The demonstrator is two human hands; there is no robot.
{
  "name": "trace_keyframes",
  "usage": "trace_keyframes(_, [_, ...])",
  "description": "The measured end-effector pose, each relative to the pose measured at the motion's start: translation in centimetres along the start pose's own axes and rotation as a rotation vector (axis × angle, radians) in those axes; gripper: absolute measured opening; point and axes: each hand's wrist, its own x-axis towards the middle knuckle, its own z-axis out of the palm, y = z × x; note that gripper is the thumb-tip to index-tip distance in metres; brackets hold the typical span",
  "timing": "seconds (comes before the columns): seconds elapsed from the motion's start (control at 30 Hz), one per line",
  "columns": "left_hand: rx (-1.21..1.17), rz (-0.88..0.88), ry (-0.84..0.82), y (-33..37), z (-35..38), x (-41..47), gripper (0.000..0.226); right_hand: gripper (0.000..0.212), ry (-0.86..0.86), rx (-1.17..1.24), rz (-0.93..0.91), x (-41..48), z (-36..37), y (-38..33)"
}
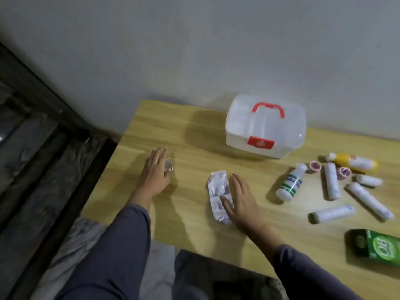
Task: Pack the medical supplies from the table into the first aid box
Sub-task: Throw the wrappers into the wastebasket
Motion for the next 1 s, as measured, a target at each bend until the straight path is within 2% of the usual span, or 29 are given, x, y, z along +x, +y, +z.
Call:
trace_keyframes(0.17, [-0.098,-0.035,-0.089,-2.2,0.2,-0.5,0.066,0.080,0.029,-0.107,-0.013,-0.1,2.6,-0.7])
trace_keyframes(0.3, [-0.106,-0.037,-0.118,-2.6,0.7,-1.2,0.068,0.070,0.031,-0.085,-0.018,0.6,3.9,-1.6])
trace_keyframes(0.43, [-0.132,-0.025,-0.049,-2.6,1.0,-1.5,0.064,0.058,0.085,-0.017,-0.040,1.4,4.0,-2.5])
trace_keyframes(0.6, [-0.265,-0.067,0.065,-2.5,0.8,-1.1,0.064,0.062,0.043,0.111,-0.103,2.3,3.2,-2.9])
trace_keyframes(0.8, [-0.505,-0.177,0.102,-1.2,1.6,-1.0,0.068,0.067,-0.030,0.256,-0.047,3.2,2.3,-3.1])
trace_keyframes(1.0, [-0.581,-0.153,0.134,1.7,1.0,-1.1,0.064,0.067,0.041,0.276,-0.075,3.9,-0.4,-3.7])
